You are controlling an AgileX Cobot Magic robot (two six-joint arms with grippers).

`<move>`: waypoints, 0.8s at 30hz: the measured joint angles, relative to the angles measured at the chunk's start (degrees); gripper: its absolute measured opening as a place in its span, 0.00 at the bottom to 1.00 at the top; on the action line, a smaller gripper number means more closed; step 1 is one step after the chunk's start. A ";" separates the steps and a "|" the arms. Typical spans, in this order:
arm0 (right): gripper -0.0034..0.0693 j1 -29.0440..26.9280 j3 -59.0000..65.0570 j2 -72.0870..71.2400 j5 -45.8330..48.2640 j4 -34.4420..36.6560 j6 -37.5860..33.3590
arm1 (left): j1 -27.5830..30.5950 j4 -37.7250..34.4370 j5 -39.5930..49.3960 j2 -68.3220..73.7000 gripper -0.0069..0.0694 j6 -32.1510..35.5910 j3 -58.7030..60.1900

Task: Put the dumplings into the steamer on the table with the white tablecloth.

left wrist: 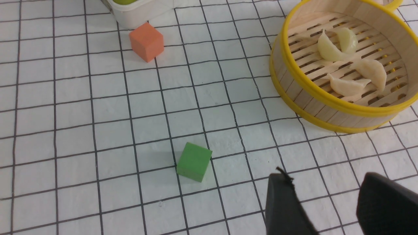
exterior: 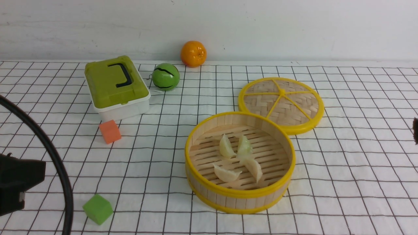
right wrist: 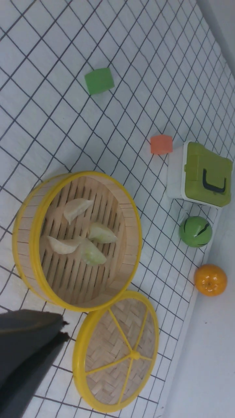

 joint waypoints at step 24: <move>0.02 -17.17 33.57 -25.17 -25.45 -8.68 15.10 | 0.00 0.00 0.00 0.00 0.50 0.00 0.00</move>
